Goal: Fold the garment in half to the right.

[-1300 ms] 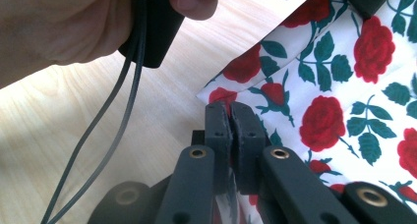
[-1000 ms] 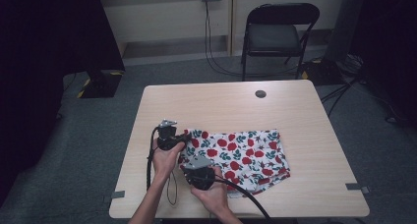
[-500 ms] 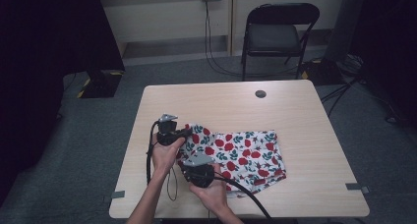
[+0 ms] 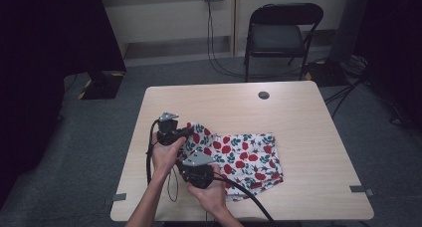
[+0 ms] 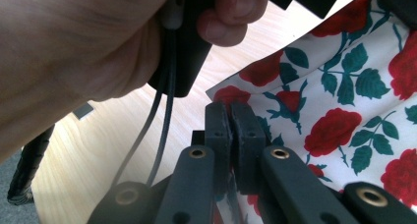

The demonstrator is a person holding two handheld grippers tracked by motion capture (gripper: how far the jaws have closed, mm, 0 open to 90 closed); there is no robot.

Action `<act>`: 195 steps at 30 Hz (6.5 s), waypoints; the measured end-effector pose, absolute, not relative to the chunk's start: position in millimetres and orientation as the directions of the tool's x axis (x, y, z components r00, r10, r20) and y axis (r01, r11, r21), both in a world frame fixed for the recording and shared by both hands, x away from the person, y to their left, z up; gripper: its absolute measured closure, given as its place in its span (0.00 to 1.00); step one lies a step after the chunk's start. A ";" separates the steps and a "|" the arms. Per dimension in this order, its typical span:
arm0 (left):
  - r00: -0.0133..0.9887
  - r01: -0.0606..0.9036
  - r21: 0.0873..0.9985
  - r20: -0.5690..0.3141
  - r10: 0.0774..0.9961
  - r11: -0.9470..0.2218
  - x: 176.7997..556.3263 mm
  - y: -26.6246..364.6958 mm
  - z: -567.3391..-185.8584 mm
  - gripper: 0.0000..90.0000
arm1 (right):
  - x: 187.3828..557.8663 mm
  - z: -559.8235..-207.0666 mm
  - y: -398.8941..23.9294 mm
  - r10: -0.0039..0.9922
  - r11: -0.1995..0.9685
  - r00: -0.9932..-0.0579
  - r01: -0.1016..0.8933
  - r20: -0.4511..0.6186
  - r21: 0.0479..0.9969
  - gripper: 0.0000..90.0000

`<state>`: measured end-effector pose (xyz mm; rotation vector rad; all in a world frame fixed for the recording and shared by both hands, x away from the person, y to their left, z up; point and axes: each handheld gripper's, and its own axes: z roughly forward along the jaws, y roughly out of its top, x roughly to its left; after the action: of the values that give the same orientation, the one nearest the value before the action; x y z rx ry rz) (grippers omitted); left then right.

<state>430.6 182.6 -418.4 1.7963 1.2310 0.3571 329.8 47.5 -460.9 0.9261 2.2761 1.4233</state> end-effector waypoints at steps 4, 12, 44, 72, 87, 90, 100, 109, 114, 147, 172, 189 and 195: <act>0.453 0.588 0.804 -0.241 0.858 -0.084 429.4 185.6 -412.9 0.93 | 328.9 -456.1 50.6 0.661 0.286 -0.747 0.348 0.080 0.893 0.97; 0.458 0.574 0.815 -0.235 0.857 -0.083 428.2 183.8 -400.2 0.93 | 328.1 -447.3 47.3 0.663 0.262 -0.745 0.331 0.080 0.907 0.97; 0.485 0.580 0.805 -0.214 0.848 -0.129 435.2 130.1 -404.7 0.92 | 327.7 -448.9 -8.4 0.736 0.180 -0.670 0.332 0.098 0.926 0.97; 0.509 0.595 0.789 -0.221 0.832 -0.154 445.0 94.2 -405.8 0.92 | 329.5 -452.0 -45.9 0.779 0.132 -0.615 0.350 0.121 0.927 0.97; 0.520 0.604 0.774 -0.202 0.830 -0.190 450.2 69.1 -412.4 0.92 | 332.6 -454.2 -66.1 0.803 0.106 -0.580 0.361 0.134 0.927 0.97; 0.520 0.603 0.774 -0.198 0.831 -0.193 451.3 66.0 -412.9 0.92 | 332.7 -454.6 -68.8 0.807 0.104 -0.575 0.362 0.134 0.926 0.97; 0.536 0.603 0.770 -0.196 0.821 -0.210 453.9 56.4 -417.5 0.92 | 334.4 -459.3 -78.9 0.819 0.094 -0.555 0.377 0.144 0.921 0.97; 0.535 0.606 0.767 -0.195 0.822 -0.213 455.2 49.4 -420.8 0.92 | 335.4 -465.1 -85.6 0.827 0.087 -0.540 0.396 0.156 0.914 0.97; 0.539 0.608 0.762 -0.191 0.821 -0.222 456.2 43.6 -422.8 0.91 | 336.1 -466.3 -91.5 0.834 0.080 -0.528 0.401 0.159 0.912 0.97; 0.553 0.627 0.743 -0.214 0.805 -0.233 461.4 1.6 -443.0 0.91 | 335.5 -478.5 -127.6 0.878 0.044 -0.448 0.432 0.171 0.901 0.97; 0.555 0.641 0.723 -0.205 0.806 -0.257 466.6 -19.9 -458.5 0.90 | 333.6 -495.0 -150.8 0.909 0.026 -0.380 0.467 0.173 0.884 0.97; 0.550 0.676 0.697 -0.263 0.793 -0.238 474.7 -27.5 -474.5 0.87 | 330.7 -501.4 -157.7 0.932 0.044 -0.337 0.468 0.132 0.882 0.97; 0.571 0.672 0.702 -0.287 0.769 -0.237 474.1 -25.4 -473.3 0.78 | 332.5 -503.0 -158.8 0.933 0.045 -0.336 0.473 0.133 0.880 0.97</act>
<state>474.1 -25.4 -473.3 1.9723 1.1548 0.1473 332.5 -158.8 -503.0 1.4110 1.8437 1.2426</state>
